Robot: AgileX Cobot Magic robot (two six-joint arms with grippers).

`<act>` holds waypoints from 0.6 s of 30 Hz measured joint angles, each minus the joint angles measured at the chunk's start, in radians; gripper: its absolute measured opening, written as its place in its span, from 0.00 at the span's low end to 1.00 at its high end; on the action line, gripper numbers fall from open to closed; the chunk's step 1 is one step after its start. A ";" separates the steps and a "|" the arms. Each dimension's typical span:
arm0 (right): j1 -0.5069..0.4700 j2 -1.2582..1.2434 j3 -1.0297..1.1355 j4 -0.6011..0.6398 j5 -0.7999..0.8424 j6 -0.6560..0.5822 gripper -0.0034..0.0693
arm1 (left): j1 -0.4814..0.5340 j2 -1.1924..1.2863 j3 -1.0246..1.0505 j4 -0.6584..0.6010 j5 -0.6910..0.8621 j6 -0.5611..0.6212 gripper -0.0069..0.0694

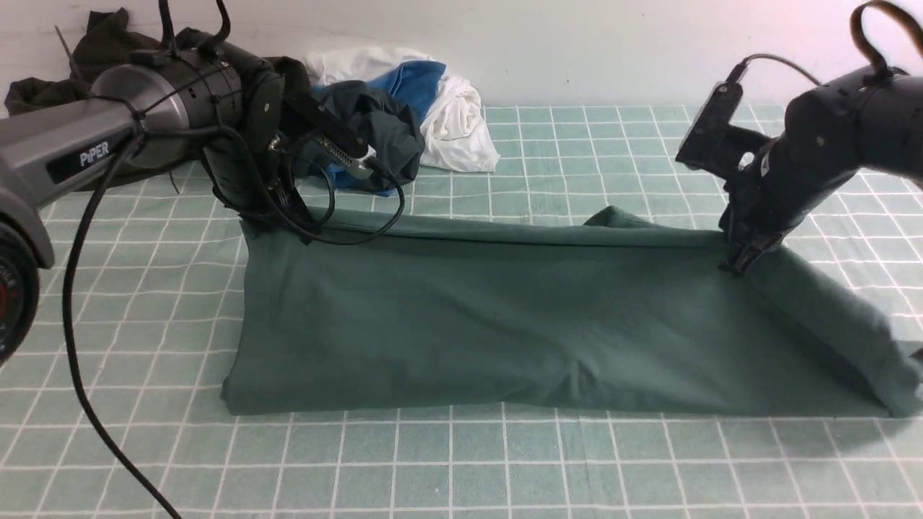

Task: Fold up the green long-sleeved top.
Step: Use both arms to drag the lower edge of the fabric forward and fold it over the upper edge

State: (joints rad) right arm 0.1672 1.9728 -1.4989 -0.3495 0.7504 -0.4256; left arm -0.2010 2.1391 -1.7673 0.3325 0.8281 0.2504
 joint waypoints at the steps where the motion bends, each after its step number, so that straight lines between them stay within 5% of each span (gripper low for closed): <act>1: -0.003 -0.002 -0.012 -0.031 0.010 0.070 0.40 | 0.006 0.011 -0.016 0.006 -0.008 -0.011 0.30; 6: -0.006 -0.073 -0.053 -0.052 0.200 0.420 0.52 | 0.017 0.023 -0.091 0.017 0.018 -0.123 0.51; 9: -0.006 -0.134 -0.022 0.081 0.316 0.446 0.53 | 0.006 0.015 -0.130 -0.001 0.115 -0.180 0.57; 15: -0.007 -0.148 0.128 0.194 0.312 0.409 0.53 | -0.036 -0.034 -0.138 -0.098 0.252 -0.190 0.53; 18: -0.044 -0.147 0.233 0.130 0.257 0.487 0.53 | -0.076 -0.062 -0.126 -0.152 0.326 -0.141 0.37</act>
State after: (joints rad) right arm 0.1227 1.8262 -1.2659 -0.2193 1.0075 0.0615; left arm -0.2775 2.0773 -1.8936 0.1803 1.1539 0.1092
